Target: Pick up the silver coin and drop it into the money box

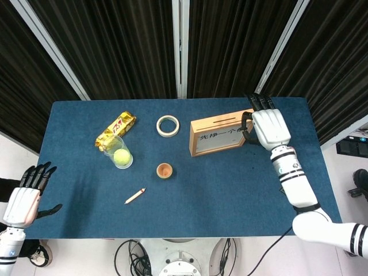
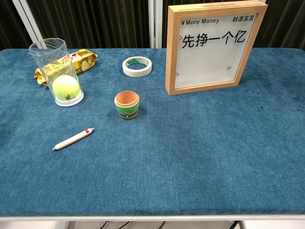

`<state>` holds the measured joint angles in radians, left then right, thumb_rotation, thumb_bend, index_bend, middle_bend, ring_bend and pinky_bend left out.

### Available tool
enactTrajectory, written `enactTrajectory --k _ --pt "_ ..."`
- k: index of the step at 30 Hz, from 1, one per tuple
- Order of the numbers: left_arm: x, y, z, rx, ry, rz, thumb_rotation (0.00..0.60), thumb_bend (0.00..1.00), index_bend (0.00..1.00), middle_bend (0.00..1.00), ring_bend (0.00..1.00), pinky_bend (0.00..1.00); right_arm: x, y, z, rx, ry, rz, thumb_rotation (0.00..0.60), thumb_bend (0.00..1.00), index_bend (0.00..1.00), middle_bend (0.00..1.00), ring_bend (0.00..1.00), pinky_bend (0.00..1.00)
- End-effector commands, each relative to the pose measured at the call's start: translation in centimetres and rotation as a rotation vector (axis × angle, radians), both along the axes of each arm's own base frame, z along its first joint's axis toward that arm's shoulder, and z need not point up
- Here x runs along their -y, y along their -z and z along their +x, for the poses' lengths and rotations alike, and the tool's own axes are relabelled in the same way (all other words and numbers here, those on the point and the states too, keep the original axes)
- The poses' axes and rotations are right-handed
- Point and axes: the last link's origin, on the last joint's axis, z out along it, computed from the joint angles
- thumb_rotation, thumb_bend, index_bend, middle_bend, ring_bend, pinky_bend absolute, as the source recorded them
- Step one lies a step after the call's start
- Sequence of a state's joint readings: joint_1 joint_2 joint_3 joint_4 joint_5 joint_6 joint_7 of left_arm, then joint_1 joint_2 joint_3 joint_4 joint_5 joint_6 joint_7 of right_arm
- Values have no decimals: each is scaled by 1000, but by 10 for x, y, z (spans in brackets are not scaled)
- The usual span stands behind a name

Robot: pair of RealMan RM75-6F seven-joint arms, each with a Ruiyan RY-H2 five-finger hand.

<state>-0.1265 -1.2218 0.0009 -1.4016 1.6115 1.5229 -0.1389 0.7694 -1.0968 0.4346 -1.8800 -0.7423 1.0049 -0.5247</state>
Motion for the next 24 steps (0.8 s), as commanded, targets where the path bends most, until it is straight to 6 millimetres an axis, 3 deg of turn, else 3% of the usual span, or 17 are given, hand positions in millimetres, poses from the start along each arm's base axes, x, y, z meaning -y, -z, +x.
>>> enactTrajectory --k 1,14,24 --pt "0 -1 0 -1 0 1 600 98 84 0 0 0 26 3 39 -11 47 68 600 358 758 49 0 0" --pt "-1 -8 -3 11 -6 11 600 98 84 0 0 0 63 18 61 44 228 135 600 358 777 52 0 0" --pt "-5 -10 -6 14 -12 13 600 98 84 0 0 0 70 18 68 -13 251 191 600 357 788 51 0 0"
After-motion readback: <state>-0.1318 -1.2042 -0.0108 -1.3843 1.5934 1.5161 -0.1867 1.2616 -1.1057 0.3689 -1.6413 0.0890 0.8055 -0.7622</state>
